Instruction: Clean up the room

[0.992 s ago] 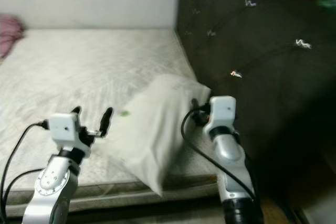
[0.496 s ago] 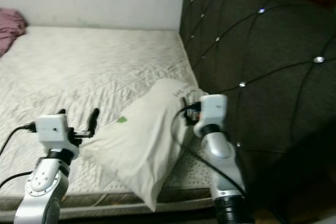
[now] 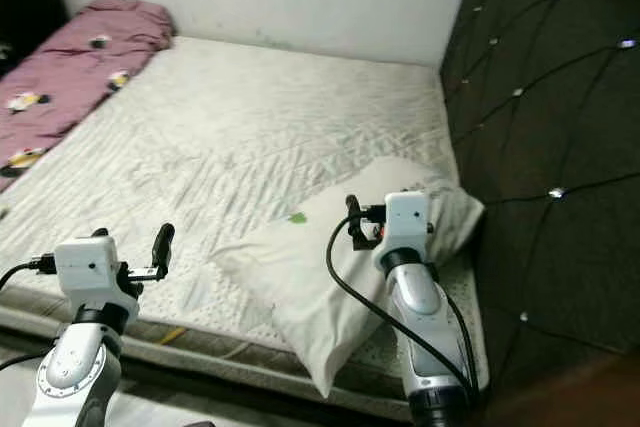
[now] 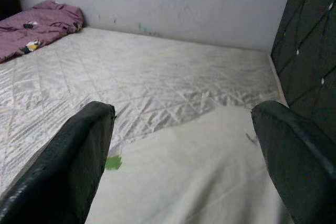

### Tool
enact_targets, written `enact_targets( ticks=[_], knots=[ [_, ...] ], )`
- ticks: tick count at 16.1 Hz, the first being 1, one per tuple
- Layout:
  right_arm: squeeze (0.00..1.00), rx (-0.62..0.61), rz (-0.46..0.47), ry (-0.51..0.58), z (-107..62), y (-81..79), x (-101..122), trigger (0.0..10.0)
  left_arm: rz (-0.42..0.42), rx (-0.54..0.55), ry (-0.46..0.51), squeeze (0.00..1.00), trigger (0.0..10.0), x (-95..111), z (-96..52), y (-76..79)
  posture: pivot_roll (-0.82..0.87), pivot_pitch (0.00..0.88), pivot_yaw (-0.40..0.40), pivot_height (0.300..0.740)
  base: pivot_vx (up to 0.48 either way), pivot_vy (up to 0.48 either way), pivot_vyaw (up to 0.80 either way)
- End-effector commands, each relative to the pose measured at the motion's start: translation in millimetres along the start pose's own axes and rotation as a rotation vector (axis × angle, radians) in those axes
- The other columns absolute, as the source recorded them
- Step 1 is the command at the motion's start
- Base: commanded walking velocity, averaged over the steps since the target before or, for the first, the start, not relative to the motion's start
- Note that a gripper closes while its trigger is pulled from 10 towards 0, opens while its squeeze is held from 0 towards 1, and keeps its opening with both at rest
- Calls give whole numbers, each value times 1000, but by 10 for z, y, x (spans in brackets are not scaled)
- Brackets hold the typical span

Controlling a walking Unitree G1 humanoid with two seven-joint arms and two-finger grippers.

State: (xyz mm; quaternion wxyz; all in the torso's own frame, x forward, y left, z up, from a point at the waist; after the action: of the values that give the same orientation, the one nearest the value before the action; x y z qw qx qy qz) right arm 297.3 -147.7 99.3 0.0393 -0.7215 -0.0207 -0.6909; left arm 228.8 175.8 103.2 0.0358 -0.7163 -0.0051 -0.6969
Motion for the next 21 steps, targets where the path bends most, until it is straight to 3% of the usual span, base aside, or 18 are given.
enact_targets(
  ticks=[1,4,7,17,21],
  knots=[
    [0,-36,8,17,-28,69,48,10000,15,0,11,0,10000,49,-6,20,-24,0,-17,740,0,0,0],
    [0,-51,15,11,-23,87,58,10000,-40,-6,9,0,10000,54,23,-1,-27,15,-18,740,0,0,0],
    [0,-41,19,12,-11,66,70,10000,-9,-12,41,0,10000,111,67,9,-28,21,-23,736,0,0,0],
    [0,-26,27,13,3,42,79,10000,10,-8,46,0,10000,124,111,12,-33,16,-19,640,0,0,0],
    [0,-21,24,7,11,33,73,10000,12,-8,49,0,10000,134,139,37,-32,13,-22,640,0,0,0]
  ],
)
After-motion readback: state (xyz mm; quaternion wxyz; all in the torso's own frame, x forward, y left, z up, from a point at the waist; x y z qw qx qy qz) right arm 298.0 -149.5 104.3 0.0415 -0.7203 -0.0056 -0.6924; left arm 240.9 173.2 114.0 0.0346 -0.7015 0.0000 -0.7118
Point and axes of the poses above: a point about 5 cm out from each wrist's last joint towards the gripper, its own z axis pointing out of the wrist towards the gripper, its own x axis along the axis of the wrist's last joint, y = z × x, the point moved 1 cm from there along z, pointing out of the wrist towards the gripper, and after that the axes turned 2 degrees about z, right-handed, at the moved point
